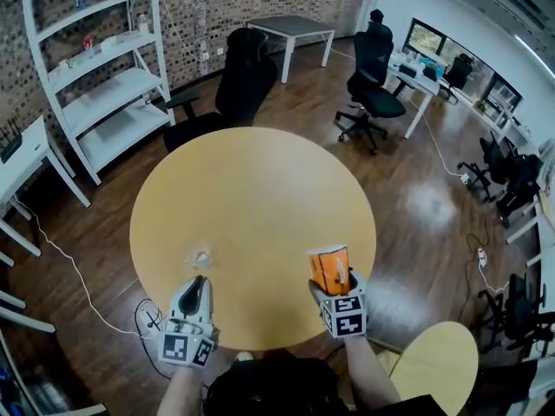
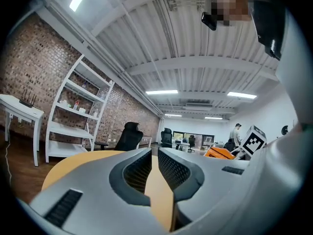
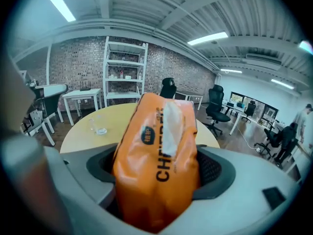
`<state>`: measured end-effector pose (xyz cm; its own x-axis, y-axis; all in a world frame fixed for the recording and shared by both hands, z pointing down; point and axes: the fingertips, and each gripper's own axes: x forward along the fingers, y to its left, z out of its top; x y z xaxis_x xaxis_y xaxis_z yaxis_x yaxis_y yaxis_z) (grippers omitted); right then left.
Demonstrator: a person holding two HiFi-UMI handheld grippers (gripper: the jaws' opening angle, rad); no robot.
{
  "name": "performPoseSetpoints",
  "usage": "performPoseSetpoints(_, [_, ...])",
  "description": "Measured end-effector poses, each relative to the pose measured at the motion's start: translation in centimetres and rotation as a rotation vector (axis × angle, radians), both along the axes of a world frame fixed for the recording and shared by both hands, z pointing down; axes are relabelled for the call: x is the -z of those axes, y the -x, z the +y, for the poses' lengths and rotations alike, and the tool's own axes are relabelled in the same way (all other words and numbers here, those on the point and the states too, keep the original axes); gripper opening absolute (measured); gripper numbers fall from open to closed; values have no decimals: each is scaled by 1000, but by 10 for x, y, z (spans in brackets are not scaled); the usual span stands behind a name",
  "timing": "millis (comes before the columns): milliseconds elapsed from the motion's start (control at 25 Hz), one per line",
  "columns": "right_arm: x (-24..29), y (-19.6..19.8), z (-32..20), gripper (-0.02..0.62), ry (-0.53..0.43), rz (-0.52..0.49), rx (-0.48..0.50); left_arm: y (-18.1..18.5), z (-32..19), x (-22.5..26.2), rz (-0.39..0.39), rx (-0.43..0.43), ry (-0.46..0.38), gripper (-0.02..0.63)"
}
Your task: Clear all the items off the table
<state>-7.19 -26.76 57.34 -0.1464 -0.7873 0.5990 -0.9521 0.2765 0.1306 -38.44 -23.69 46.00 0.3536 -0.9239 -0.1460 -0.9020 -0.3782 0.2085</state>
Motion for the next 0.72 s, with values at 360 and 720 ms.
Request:
performPoseSetpoints(360, [-16, -10, -63, 433, 52, 6, 66, -23, -48, 1, -11, 38, 31, 35])
performPoseSetpoints(720, [-75, -20, -85, 433, 200, 40, 129, -56, -69, -41, -31, 38, 153, 35])
